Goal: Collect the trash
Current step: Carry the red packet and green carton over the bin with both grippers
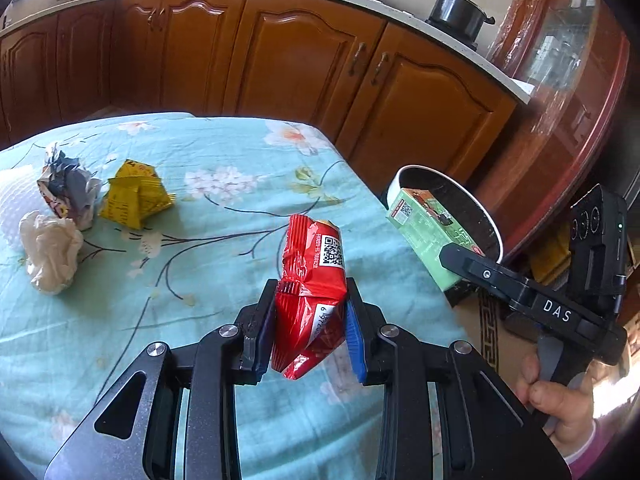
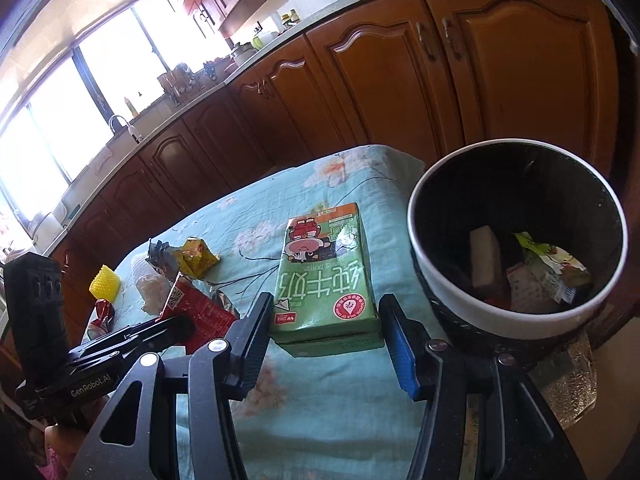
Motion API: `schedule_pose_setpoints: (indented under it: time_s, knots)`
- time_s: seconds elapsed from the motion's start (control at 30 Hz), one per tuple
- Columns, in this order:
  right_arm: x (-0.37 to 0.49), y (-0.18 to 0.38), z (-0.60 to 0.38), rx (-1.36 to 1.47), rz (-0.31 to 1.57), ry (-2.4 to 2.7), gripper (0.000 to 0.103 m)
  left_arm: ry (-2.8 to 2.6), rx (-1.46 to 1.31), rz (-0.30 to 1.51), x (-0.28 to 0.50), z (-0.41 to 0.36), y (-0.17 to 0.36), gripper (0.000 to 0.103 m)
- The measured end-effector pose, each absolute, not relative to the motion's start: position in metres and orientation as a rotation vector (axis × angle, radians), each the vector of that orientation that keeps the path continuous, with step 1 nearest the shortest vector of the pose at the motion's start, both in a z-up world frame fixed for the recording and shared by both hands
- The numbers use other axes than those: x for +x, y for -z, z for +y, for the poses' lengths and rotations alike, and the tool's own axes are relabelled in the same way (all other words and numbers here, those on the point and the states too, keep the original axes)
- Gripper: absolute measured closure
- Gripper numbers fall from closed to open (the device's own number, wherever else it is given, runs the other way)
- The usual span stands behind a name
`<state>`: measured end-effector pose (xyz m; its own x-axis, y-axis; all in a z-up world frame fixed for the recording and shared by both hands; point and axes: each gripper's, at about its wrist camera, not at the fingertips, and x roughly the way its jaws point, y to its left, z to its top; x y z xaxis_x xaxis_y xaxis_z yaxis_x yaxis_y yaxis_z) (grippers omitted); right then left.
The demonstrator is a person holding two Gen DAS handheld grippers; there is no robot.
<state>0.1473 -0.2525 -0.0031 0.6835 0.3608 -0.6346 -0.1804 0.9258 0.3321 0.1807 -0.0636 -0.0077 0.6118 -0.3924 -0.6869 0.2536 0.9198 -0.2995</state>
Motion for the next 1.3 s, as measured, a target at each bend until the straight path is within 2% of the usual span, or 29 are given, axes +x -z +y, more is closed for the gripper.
schedule_pose_setpoints:
  time_s: [0.67, 1.3]
  knots:
    - [0.131, -0.01, -0.348, 0.336, 0.695, -0.146, 0.048, 0.49, -0.101, 0.81, 0.193, -0.147, -0.013, 0.074]
    - [0.139, -0.003, -0.377, 0.356, 0.693, -0.083, 0.048, 0.544, -0.07, 0.81, 0.217, -0.194, -0.022, 0.074]
